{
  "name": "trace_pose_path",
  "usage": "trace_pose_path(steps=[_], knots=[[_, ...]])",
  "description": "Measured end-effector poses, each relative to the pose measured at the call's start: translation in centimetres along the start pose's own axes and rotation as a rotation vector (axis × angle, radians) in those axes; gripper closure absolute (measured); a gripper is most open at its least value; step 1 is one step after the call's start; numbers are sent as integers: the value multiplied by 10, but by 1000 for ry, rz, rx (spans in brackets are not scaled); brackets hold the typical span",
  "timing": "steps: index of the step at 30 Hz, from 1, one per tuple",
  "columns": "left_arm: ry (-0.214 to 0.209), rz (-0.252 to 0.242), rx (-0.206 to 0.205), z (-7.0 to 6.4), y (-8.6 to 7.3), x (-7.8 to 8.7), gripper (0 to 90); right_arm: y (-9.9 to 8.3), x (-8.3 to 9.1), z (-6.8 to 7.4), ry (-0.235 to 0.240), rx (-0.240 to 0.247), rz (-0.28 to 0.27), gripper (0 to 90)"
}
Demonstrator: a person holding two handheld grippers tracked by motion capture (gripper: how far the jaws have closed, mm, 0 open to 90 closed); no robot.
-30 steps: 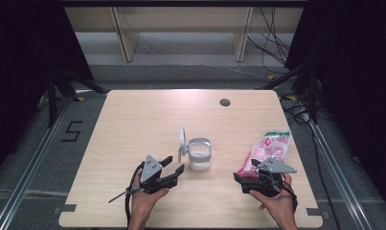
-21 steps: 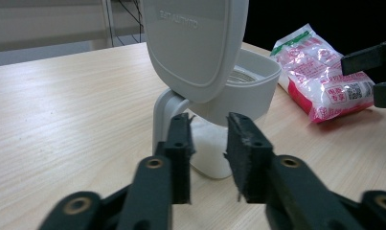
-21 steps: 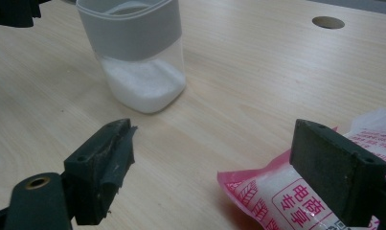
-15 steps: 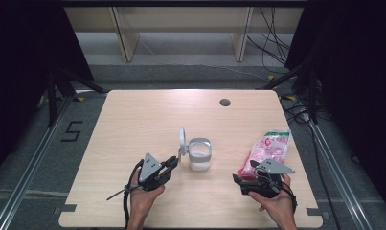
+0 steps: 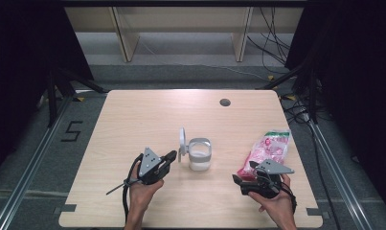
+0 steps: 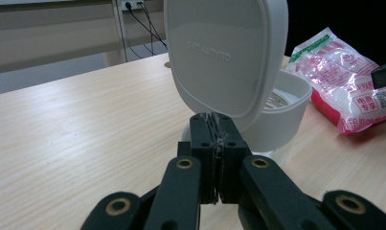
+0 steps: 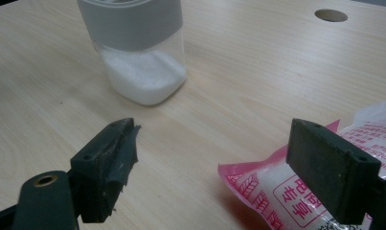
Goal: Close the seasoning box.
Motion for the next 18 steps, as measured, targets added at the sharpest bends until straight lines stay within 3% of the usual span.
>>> trace_pose_path(steps=[5, 7, 11, 14, 15, 18], knots=[[-7, -6, -13, 0, 5, -1, 872, 0, 0, -1, -2, 12, 0, 187], [-34, -14, -3, -1, 7, -1, 873, -1, -1, 0, 1, 3, 2, 187], [-32, -15, -3, -3, 11, -3, 872, -1, -1, 0, -7, 14, 3, 195], [-27, -13, -24, -3, 15, -4, 873, -1, 0, 3, -9, -19, 12, 195], [-26, -10, -18, -4, 16, -4, 873, -1, -1, 1, -9, 2, 8, 195], [-28, -7, -32, -3, 20, -4, 871, -1, -1, 0, -6, 6, 6, 195]])
Point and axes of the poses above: each handheld gripper's, and its own axes: x roughly backward along the jaws, y roughly out of its top, z roughly to its left, the point moved 2 cm from there along -x, roughly forward along the jaws, and after that the axes turned 4 degrees about x, right-handed, at the moved point
